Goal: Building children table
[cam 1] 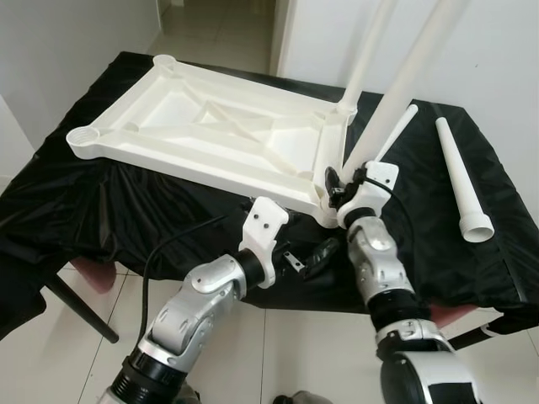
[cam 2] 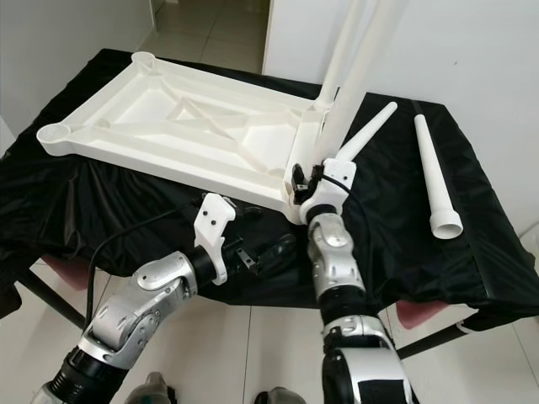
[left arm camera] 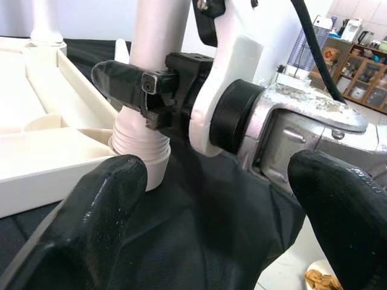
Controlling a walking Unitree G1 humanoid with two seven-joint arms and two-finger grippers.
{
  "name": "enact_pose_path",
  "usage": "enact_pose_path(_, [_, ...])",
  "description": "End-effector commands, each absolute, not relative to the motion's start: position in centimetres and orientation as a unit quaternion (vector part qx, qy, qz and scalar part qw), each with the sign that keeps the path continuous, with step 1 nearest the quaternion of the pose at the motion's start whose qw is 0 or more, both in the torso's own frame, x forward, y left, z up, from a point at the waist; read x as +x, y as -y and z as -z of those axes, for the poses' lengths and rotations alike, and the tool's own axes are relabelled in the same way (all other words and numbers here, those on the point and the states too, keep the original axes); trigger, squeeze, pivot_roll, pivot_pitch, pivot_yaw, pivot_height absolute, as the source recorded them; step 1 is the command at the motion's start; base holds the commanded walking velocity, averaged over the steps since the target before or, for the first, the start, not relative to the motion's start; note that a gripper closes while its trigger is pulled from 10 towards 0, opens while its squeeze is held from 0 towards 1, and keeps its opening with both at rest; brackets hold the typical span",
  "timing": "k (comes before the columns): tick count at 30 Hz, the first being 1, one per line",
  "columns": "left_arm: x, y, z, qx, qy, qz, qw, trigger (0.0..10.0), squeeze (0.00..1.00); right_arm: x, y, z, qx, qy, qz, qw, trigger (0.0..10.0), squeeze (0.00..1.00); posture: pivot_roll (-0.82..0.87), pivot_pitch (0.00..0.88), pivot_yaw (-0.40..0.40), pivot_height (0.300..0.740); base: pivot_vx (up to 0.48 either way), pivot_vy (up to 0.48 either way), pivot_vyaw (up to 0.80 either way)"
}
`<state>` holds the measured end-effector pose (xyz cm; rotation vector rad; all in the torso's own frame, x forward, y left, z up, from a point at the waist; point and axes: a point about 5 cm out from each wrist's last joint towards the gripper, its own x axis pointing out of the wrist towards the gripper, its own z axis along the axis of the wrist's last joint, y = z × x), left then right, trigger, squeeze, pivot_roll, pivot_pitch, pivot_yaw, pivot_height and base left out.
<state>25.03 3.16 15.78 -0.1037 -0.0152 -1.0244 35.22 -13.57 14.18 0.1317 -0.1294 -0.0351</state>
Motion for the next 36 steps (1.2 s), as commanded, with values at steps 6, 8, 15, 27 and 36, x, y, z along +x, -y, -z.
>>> enact_pose_path(6, [24.8, -2.8, -15.6, -0.045, 0.004, 0.512, 0.858, 10.0, 0.0, 34.7, 13.5, -14.4, 0.055, 0.065, 0.046, 0.995, 10.0, 0.0, 0.08, 0.0, -0.081, 0.74, 0.0, 0.0, 0.0])
enact_pose_path(8, [24.8, -2.9, -15.5, -0.043, 0.003, 0.514, 0.857, 10.0, 0.0, 34.5, 13.6, -14.2, 0.051, 0.06, 0.051, 0.996, 10.0, 0.0, 0.08, 0.0, -0.079, 0.74, 0.0, 0.0, 0.0])
enact_pose_path(15, [24.8, -2.9, -15.5, -0.043, 0.003, 0.514, 0.857, 10.0, 0.0, 34.5, 13.6, -14.2, 0.051, 0.06, 0.051, 0.996, 10.0, 0.0, 0.08, 0.0, -0.079, 0.74, 0.0, 0.0, 0.0])
enact_pose_path(27, [25.1, -2.8, -15.7, -0.037, 0.007, 0.519, 0.854, 10.0, 0.0, 34.2, 14.3, -14.0, 0.064, 0.071, -0.089, 0.991, 10.0, 0.0, 0.08, 0.0, -0.072, 0.74, 0.0, 0.0, 0.0])
enact_pose_path(36, [25.4, -2.8, -15.9, -0.034, 0.012, 0.519, 0.854, 10.0, 0.0, 34.9, 16.3, -14.0, 0.019, 0.047, -0.202, 0.978, 10.0, 0.0, 0.08, 0.0, -0.069, 0.74, 0.0, 0.0, 0.0])
